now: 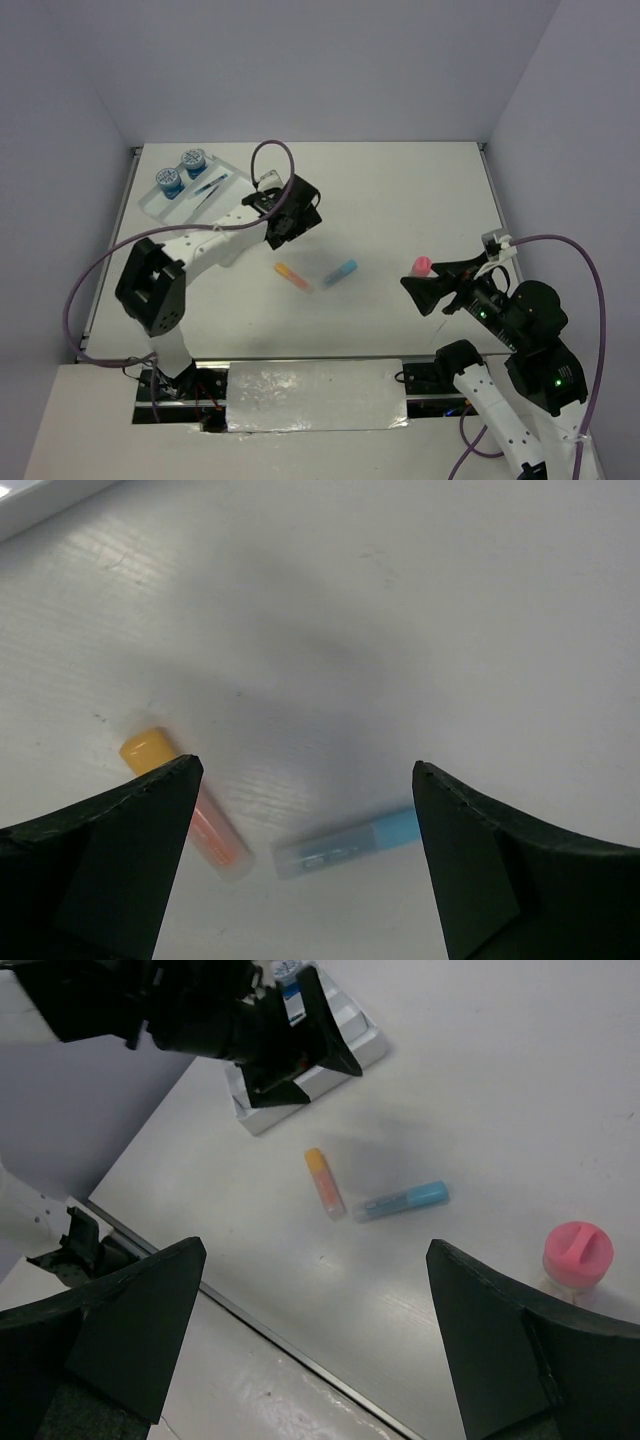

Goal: Sort the stationery into containers
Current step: Pick up the stationery from the center of the board.

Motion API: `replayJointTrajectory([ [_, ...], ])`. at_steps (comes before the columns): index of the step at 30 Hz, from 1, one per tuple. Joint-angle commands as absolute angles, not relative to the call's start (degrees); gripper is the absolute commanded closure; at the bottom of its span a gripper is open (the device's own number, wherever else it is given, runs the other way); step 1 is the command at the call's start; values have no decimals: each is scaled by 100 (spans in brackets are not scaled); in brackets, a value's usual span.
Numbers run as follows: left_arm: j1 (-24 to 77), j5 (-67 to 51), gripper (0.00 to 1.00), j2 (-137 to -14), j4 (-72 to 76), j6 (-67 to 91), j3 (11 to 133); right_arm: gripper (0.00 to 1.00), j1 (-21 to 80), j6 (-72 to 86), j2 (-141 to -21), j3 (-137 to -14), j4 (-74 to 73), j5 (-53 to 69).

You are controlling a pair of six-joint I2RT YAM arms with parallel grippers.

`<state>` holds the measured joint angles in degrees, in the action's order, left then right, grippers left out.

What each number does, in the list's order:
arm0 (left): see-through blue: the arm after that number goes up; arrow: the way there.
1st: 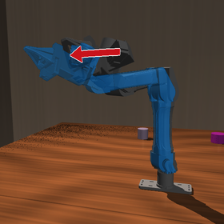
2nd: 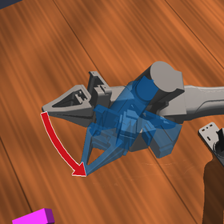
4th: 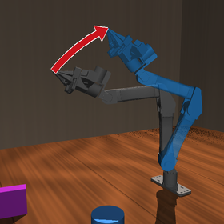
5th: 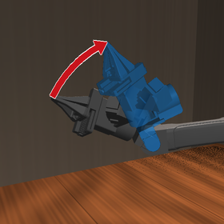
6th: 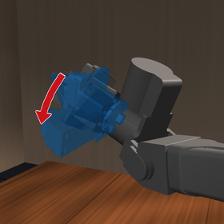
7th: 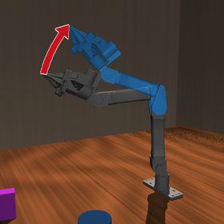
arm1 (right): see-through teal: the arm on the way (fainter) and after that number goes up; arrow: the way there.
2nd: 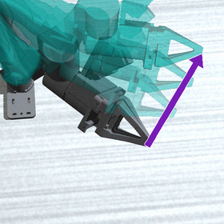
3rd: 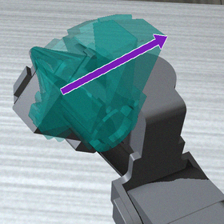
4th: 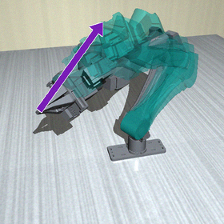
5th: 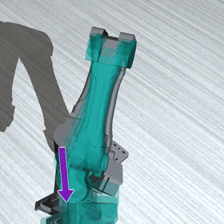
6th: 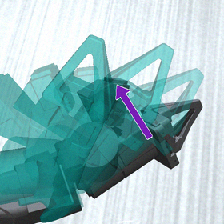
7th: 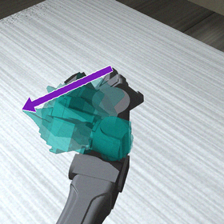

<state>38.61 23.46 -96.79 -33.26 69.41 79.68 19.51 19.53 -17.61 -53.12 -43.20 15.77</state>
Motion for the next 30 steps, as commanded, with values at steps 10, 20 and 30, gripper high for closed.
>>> replayJointTrajectory([
  [10, 4605, 3181, 10, -10519, -5052, 8919, 7954, 0, 1969, 1890, -1573, -5282, -4412, 1424],
  [20, 4605, 2874, 17, -10846, -4457, 8912, 7410, 0, 1969, 1881, -1670, -5221, -4333, 1477],
  [30, 4404, 2505, 80, -10653, -2972, 8026, 6496, 0, 1960, 1934, -1696, -5282, -4298, 1556],
])
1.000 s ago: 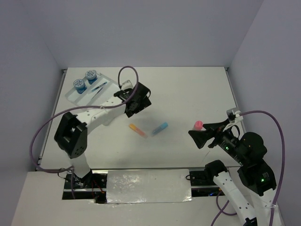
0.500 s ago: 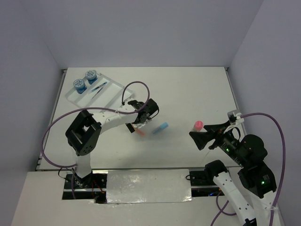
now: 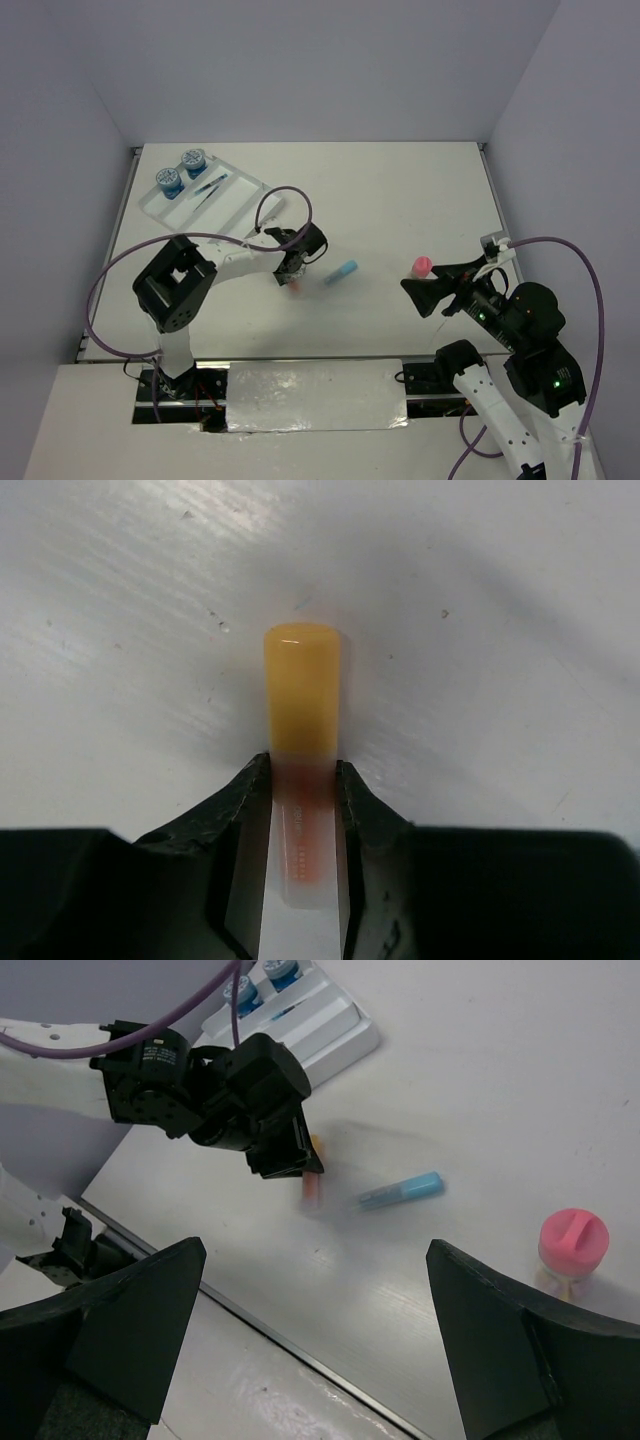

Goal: Sort the stationery into containers
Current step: Pick up the stationery from the center of the board.

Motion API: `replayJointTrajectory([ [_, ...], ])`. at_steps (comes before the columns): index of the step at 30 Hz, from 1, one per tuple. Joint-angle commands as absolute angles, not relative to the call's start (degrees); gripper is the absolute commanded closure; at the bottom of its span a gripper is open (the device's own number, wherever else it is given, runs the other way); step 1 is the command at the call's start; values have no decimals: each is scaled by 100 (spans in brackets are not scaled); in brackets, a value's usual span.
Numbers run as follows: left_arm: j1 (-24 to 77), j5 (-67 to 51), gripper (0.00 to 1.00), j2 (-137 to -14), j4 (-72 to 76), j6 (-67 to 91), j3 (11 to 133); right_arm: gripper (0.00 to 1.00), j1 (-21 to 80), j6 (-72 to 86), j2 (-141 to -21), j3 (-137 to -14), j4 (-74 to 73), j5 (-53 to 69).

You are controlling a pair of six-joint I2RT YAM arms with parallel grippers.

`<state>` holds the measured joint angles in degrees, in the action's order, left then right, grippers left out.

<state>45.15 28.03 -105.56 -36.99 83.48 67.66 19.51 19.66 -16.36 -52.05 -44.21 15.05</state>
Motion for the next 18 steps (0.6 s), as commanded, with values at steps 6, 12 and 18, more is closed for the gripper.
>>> replayJointTrajectory([
  [6, 4307, 2602, 100, -9941, -2268, 3900, 7328, 0, 1960, 1881, -1626, -5282, -4324, 1573],
  [12, 3904, 4176, 100, -9546, -2745, 314, 8456, 0, 1969, 1828, -1354, -5001, -4219, 1565],
  [18, 2788, 3106, 100, -9703, -2047, -2135, 8463, 0, 1969, 1670, -1336, -5168, -4350, 1573],
])
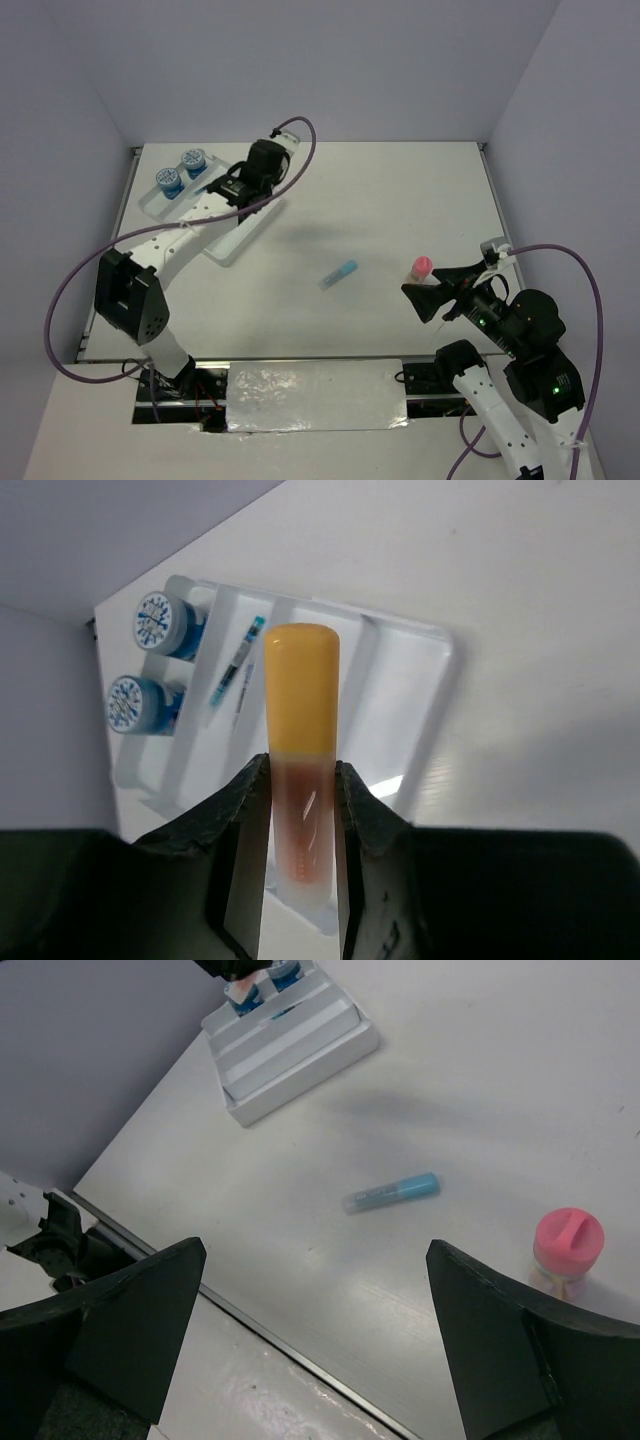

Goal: Sort the stationery into containers
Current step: Pick up the stationery from the center of the board, then place the stationery in the storage box.

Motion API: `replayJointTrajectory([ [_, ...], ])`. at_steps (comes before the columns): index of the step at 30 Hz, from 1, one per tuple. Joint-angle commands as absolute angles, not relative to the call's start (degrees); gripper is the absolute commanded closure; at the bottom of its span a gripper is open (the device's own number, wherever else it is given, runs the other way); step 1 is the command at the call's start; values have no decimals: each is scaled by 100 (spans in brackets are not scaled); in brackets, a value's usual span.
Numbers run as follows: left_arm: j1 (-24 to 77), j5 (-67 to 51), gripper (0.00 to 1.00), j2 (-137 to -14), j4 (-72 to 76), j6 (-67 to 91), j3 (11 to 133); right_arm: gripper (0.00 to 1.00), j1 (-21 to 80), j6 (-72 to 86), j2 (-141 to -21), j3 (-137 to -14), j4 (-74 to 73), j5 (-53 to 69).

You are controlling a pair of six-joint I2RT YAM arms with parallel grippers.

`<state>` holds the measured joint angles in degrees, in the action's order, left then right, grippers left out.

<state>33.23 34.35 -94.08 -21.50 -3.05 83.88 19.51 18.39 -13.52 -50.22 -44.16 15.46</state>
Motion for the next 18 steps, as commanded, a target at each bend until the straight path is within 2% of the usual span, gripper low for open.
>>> replayJointTrajectory([
  [1, 2577, 2180, 100, -9764, -2144, -2223, 8603, 0, 1969, 1626, -1345, -5211, -4368, 1634],
  [4, 1839, 1059, 100, -9695, -1734, -2530, 8413, 0, 1969, 1556, -1362, -5291, -4429, 1696],
  [9, 1635, 606, 99, -9860, -1468, -2936, 8078, 0, 1969, 1494, -1240, -5186, -4561, 1688],
  [12, 1302, 71, 91, -10028, -1302, -2691, 7964, 0, 1960, 1494, -1187, -5142, -4614, 1626],
  [14, 1047, -226, 89, -10194, -1283, -2576, 7928, 0, 1969, 1485, -1204, -5150, -4632, 1670],
  [18, 958, -27, 83, -10213, -758, -2382, 7507, 0, 1969, 1468, -1169, -5151, -4728, 1661],
])
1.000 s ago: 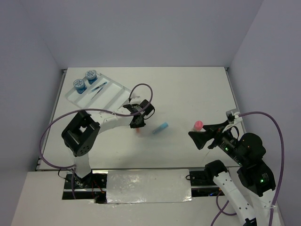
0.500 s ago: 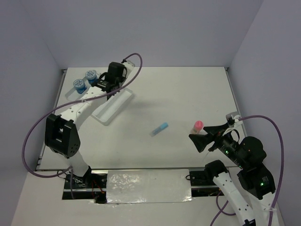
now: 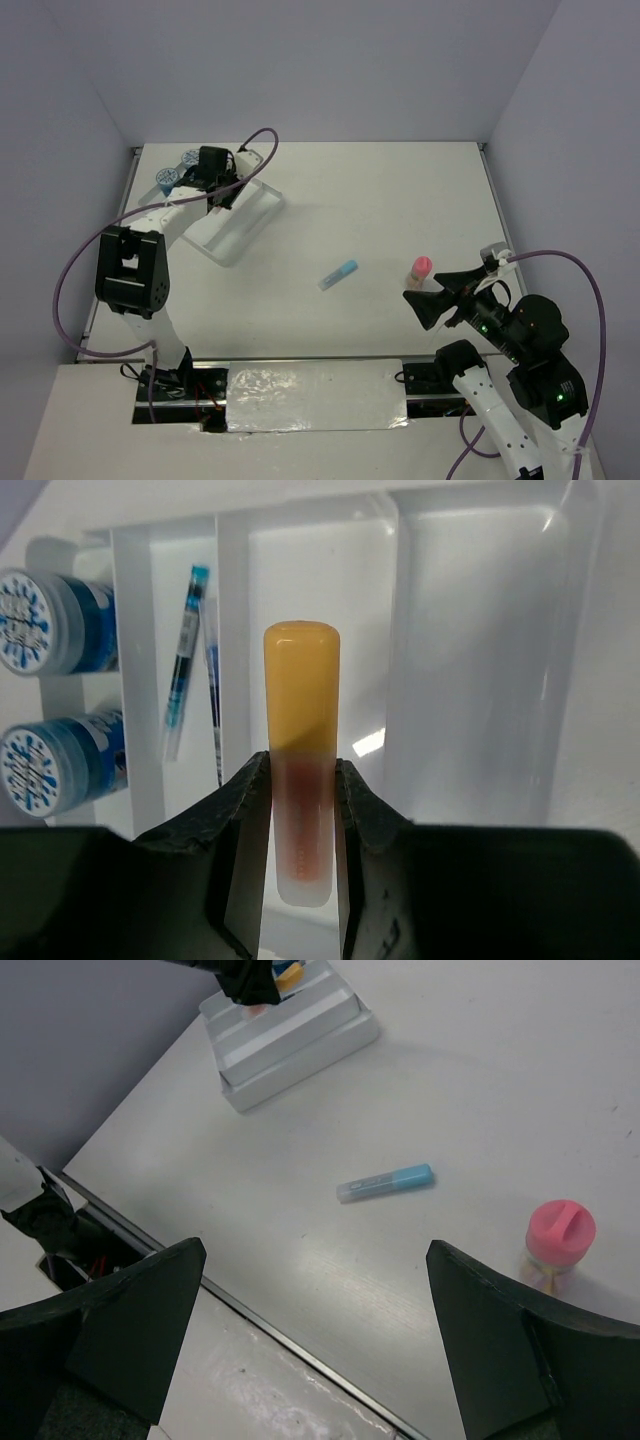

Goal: Sort the stationery into containers
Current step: Place the stationery in the storage box, then pick up the stationery from the center of the board.

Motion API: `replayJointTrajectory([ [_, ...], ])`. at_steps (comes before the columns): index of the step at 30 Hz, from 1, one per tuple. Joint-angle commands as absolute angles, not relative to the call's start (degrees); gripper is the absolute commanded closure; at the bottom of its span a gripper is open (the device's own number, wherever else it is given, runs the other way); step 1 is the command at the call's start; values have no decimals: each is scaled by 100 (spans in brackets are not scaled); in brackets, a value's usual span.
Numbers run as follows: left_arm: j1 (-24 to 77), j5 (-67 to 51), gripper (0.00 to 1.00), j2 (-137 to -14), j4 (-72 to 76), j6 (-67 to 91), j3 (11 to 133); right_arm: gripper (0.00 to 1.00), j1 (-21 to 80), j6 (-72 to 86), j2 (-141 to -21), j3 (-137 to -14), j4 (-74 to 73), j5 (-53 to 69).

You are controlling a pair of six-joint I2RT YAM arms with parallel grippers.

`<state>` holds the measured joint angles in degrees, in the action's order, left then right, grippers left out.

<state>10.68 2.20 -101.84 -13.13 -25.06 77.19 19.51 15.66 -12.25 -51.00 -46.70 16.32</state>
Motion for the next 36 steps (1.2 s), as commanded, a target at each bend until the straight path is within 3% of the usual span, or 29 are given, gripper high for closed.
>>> replayJointTrajectory([
  [1, 932, -26, 84, -10230, -712, -2364, 7480, 0, 1960, 1468, -1152, -5150, -4737, 1626],
  [5, 791, -70, 78, -10467, -694, -2189, 7593, 0, 1960, 1494, -1178, -5177, -4764, 1661],
  [10, 651, -26, 48, -10591, -536, -1952, 7611, 0, 1969, 1494, -1248, -5194, -4764, 1670],
  [11, 598, -26, 36, -10591, -510, -1890, 7603, 0, 1969, 1503, -1274, -5194, -4764, 1670],
  [14, 510, -35, 18, -10591, -422, -1776, 7611, 0, 1960, 1503, -1292, -5203, -4737, 1670],
  [19, 536, -272, 18, -10259, -615, -1461, 7918, 0, 1969, 1468, -1318, -5203, -4755, 1600],
  [22, 1105, -150, 11, -9898, -1078, -1153, 8434, 0, 1969, 1459, -1362, -5168, -4676, 1556],
  [23, 1560, -62, 3, -9827, -1264, -1073, 8568, 0, 1960, 1468, -1380, -5168, -4658, 1547],
  [25, 2193, -166, 1, -9573, -1502, -845, 8657, 0, 1960, 1511, -1415, -5177, -4606, 1547],
  [30, 3206, -307, 1, -8930, -818, -204, 7369, 0, 1960, 1661, -1354, -5194, -4614, 1731],
  [36, 4595, 166, 1, -9525, -755, 350, 6926, 0, 1969, 1801, -1301, -5080, -4614, 1828],
])
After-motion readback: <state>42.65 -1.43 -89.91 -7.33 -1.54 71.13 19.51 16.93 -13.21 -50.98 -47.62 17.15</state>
